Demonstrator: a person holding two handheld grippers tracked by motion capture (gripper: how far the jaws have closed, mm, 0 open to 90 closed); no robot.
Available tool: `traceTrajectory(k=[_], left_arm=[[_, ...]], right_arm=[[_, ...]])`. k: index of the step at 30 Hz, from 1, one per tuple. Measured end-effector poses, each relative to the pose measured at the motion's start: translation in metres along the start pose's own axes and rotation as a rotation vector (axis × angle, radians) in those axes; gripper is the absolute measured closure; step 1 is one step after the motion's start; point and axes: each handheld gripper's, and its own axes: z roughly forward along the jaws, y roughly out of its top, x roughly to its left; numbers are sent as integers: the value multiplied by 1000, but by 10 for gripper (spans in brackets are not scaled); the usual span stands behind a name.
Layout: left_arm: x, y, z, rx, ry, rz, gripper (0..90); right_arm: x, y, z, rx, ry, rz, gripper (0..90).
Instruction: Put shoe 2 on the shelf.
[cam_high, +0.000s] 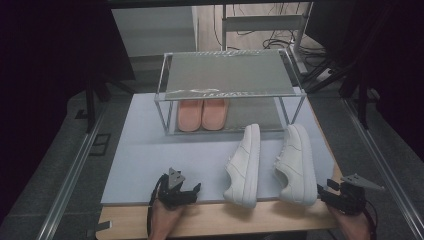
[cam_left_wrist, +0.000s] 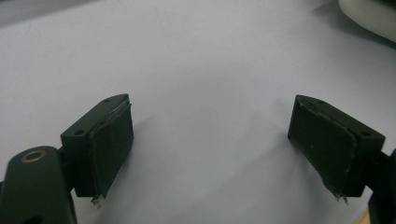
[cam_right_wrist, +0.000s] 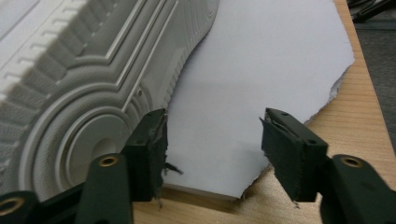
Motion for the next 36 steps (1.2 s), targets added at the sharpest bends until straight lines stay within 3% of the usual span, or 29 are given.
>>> traceTrajectory(k=[9,17,29,36], left_arm=[[1,-1,-1,-3,-4,2,143],[1,-1,-1,-3,-3,1,143],[1,-1,-1,-3,-2,0,144],[1,-1,-1,-3,-3,-2,144]], right_arm=[[0,11,-6,-2,2,11,669],[2,34,-20,-24,33,1,888],[20,68,-26,-45,84,-57,893],[35,81,-15,-29,100,-97,893]])
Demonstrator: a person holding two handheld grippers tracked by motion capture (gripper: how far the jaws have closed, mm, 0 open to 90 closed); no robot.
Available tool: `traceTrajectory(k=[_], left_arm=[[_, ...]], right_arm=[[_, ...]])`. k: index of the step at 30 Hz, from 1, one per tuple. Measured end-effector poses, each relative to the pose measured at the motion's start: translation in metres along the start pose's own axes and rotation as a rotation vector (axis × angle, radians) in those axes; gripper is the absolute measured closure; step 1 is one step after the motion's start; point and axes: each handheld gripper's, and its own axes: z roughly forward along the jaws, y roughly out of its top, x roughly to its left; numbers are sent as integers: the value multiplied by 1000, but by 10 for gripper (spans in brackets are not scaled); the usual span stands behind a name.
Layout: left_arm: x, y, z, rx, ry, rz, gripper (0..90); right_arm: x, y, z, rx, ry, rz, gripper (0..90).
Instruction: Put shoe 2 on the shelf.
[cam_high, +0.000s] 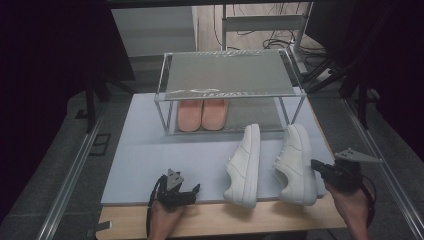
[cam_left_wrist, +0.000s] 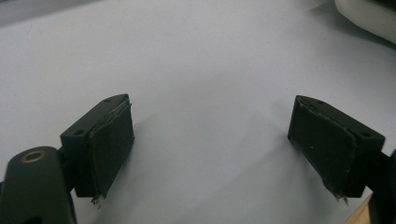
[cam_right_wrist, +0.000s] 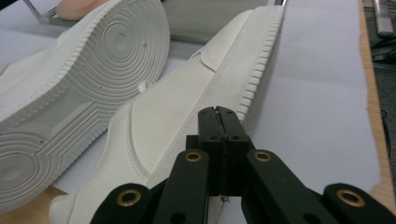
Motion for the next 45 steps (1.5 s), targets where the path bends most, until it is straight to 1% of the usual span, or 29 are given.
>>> traceTrajectory(k=[3,8,12,16,20,28,36,39,41,43,44,45], left_arm=[[0,0,0,0,0,-1,143],[0,0,0,0,-1,-2,143],[0,0,0,0,-2,-2,142],[0,0,0,1,-3,-2,142],[0,0,0,1,-3,-2,142],[0,0,0,1,-3,-2,142],[0,0,0,1,-3,-2,142],[0,0,0,1,-3,-2,142],[0,0,0,1,-2,-2,142],[0,0,0,1,-2,-1,143],[0,0,0,1,-2,-2,142],[0,0,0,1,-2,-2,142]], right_arm=[[1,0,6,4,4,-3,893],[0,-2,5,-3,-3,0,893],[-3,-3,2,1,-30,-6,894],[-10,-6,-2,-8,-34,14,895],[-14,-9,-5,-11,-54,27,895],[-26,-15,-10,-2,-115,52,895],[-44,-29,-9,35,-190,80,894],[-53,-39,-7,49,-211,98,895],[-60,-46,-6,42,-214,127,895],[-68,-51,-8,36,-229,151,895],[-72,-54,-10,16,-183,184,895],[-75,-56,-11,1,-149,210,895]])
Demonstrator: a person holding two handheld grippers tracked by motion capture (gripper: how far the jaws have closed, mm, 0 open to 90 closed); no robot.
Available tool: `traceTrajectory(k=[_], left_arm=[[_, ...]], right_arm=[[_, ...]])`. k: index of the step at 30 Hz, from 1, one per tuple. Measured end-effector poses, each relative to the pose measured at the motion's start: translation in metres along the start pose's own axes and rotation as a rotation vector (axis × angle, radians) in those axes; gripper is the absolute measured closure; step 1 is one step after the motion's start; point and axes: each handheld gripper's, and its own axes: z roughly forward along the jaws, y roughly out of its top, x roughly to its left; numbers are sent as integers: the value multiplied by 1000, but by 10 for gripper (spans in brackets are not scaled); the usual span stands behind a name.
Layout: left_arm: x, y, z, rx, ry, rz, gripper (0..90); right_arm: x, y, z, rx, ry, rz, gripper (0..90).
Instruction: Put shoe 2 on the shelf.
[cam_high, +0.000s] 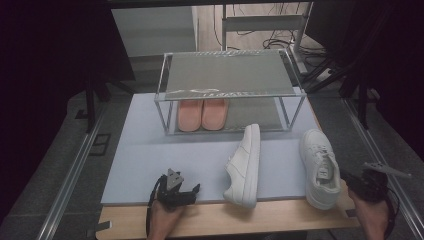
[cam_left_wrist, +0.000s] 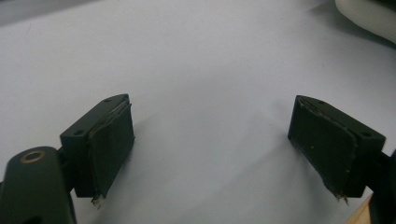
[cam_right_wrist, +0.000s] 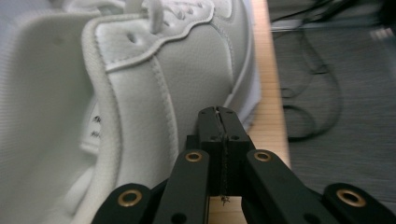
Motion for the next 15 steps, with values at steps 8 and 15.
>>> traceTrajectory(k=[8,15], left_arm=[[0,0,0,0,0,1,143],[0,0,0,0,1,1,143]], right_arm=[[-1,4,-15,-20,-12,-18,894],[7,15,-29,-39,13,-35,894]])
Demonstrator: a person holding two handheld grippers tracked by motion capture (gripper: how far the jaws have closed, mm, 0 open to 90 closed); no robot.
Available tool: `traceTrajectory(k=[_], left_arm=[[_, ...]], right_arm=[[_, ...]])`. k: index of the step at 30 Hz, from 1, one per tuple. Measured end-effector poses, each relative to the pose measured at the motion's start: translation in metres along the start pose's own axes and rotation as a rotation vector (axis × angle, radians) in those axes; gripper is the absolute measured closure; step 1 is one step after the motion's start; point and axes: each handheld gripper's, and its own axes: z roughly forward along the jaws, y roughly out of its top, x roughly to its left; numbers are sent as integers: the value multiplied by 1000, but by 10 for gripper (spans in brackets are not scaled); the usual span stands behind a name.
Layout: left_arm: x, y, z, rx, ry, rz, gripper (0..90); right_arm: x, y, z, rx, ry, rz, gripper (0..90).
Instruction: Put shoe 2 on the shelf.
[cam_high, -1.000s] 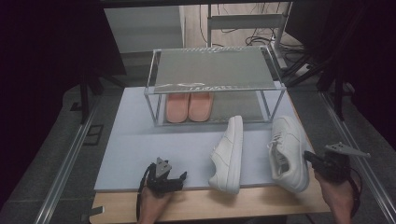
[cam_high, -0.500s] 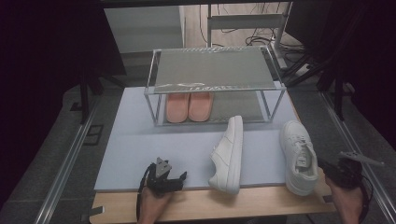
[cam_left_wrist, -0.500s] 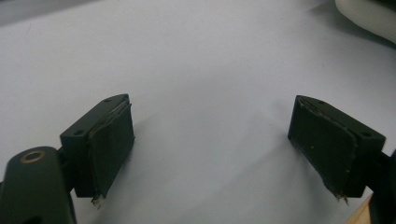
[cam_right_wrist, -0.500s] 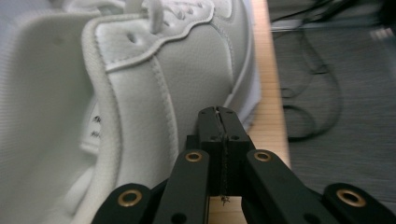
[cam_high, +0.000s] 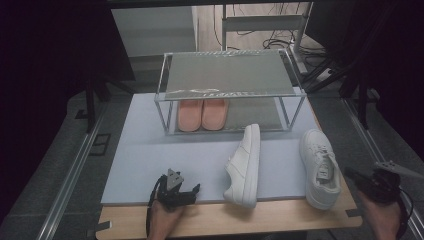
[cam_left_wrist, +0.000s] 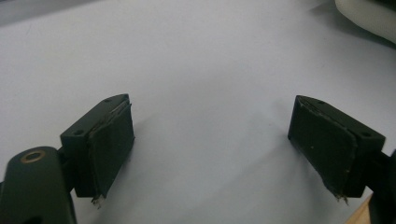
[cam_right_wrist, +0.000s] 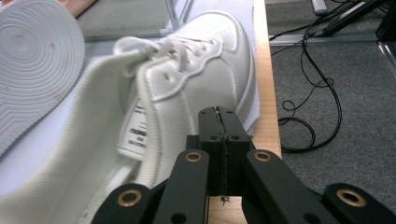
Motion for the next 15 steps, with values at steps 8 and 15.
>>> traceTrajectory(k=[8,15], left_arm=[[0,0,0,0,1,0,143],[0,0,0,0,0,0,143]], right_arm=[[19,13,-7,-15,30,-44,894],[43,24,-5,-11,89,-81,894]])
